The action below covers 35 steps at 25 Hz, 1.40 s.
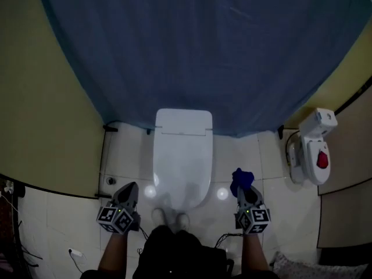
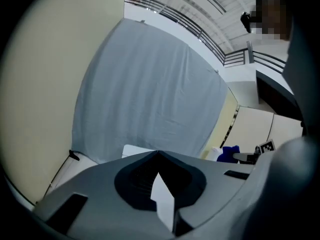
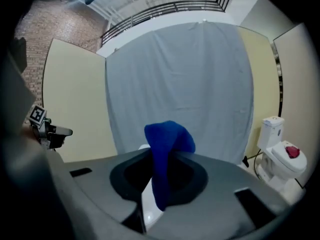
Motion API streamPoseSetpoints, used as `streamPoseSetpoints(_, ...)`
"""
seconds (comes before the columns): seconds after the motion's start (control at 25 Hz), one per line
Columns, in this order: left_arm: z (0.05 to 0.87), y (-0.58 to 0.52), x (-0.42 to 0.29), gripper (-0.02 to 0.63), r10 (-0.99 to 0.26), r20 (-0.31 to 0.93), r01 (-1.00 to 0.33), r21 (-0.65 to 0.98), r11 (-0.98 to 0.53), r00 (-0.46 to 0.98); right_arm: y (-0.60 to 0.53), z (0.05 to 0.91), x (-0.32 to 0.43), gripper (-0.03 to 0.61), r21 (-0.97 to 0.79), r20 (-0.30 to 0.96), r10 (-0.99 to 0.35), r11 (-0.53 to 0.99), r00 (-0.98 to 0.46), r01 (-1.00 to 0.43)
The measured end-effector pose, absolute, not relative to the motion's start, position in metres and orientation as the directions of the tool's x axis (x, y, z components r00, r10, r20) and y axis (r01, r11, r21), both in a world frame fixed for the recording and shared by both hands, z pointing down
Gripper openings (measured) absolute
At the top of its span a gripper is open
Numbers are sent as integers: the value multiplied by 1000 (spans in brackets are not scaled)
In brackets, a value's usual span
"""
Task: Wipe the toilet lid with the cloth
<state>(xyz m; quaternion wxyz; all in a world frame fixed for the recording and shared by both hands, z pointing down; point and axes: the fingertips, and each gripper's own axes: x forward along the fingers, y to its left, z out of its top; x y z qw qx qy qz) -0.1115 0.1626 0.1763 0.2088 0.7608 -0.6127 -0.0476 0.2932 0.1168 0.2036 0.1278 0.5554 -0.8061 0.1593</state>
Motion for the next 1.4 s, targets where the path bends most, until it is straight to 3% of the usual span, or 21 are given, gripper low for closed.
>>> streamPoseSetpoints(0.28,60,193,-168,-12,-989,8,-941,310,-137,147,129,90,305,54,-142,187,-935,277,-301,-950)
streamPoseSetpoints(0.48,33,226,-199,-11,-981,-28,-944,269,-193,193,154,32,273,53,-153,64,-957,270,-282,-951)
streamPoseSetpoints(0.76,13,253,-228,-11,-967,-82,-941,222,-255,243,181,3,230,52,-129,13,-961,272,-276,-954)
streamPoseSetpoints(1.4,-6,270,-224,-11,-948,-160,-925,227,-306,274,226,-5,234,53,-124,-51,-975,222,-217,-967)
